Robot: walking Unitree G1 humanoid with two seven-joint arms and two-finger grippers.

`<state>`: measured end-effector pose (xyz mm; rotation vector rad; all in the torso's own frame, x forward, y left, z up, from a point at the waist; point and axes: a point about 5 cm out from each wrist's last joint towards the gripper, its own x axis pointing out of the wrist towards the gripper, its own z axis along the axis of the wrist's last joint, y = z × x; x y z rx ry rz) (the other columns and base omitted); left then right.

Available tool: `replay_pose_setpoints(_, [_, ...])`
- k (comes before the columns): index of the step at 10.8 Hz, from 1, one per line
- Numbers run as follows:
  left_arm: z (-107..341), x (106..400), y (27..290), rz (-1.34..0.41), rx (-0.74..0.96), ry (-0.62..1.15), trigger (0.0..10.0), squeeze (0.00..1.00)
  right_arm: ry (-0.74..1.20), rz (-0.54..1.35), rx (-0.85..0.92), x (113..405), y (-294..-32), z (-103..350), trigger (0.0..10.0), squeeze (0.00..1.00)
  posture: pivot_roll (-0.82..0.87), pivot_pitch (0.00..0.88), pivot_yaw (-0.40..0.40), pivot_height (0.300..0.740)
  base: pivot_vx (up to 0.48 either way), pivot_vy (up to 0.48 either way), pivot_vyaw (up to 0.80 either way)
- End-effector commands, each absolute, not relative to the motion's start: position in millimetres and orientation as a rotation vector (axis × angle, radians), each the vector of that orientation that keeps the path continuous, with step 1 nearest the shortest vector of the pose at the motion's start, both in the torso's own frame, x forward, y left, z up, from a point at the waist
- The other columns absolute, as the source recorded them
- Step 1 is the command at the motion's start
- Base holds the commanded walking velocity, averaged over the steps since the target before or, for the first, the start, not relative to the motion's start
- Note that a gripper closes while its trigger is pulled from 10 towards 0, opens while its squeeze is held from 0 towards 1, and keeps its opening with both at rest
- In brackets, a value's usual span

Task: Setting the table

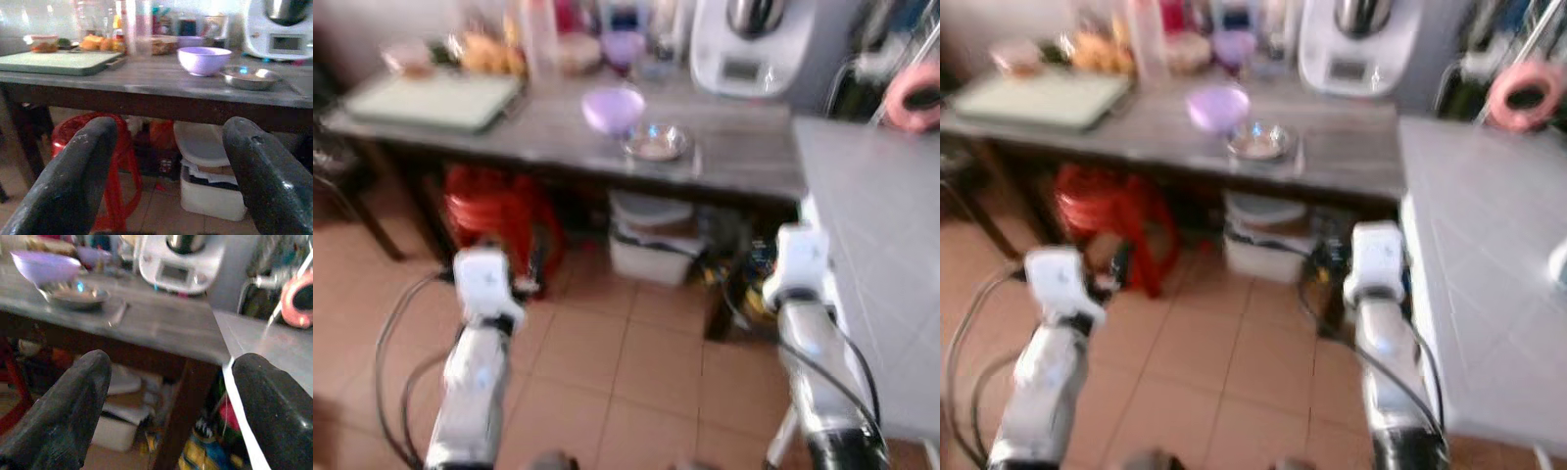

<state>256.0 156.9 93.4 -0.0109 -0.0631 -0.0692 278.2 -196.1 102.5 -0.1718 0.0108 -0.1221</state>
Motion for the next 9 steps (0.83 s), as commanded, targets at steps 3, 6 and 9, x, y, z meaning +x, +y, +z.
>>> replay_pose_setpoints(3, [97, 257, 156, -0.104, -0.029, -0.091, 10.0, 0.00, 0.016, -0.128, -0.124, 278, -192, 102, 10.0, 0.00, -0.04, 0.000, 0.005, 0.740, 0.000, 0.000, 0.00])
replay_pose_setpoints(6, [92, 250, 158, -0.112, -0.034, -0.071, 10.0, 0.00, -0.017, -0.114, -0.101, 267, -193, 103, 10.0, 0.00, -0.04, 0.021, 0.005, 0.740, 0.000, -0.117, -0.15])
replay_pose_setpoints(9, [91, 248, 154, -0.125, -0.048, -0.065, 10.0, 0.00, -0.023, -0.085, -0.118, 265, -192, 103, 10.0, 0.00, -0.05, 0.021, 0.004, 0.740, 0.000, -0.373, -0.79])
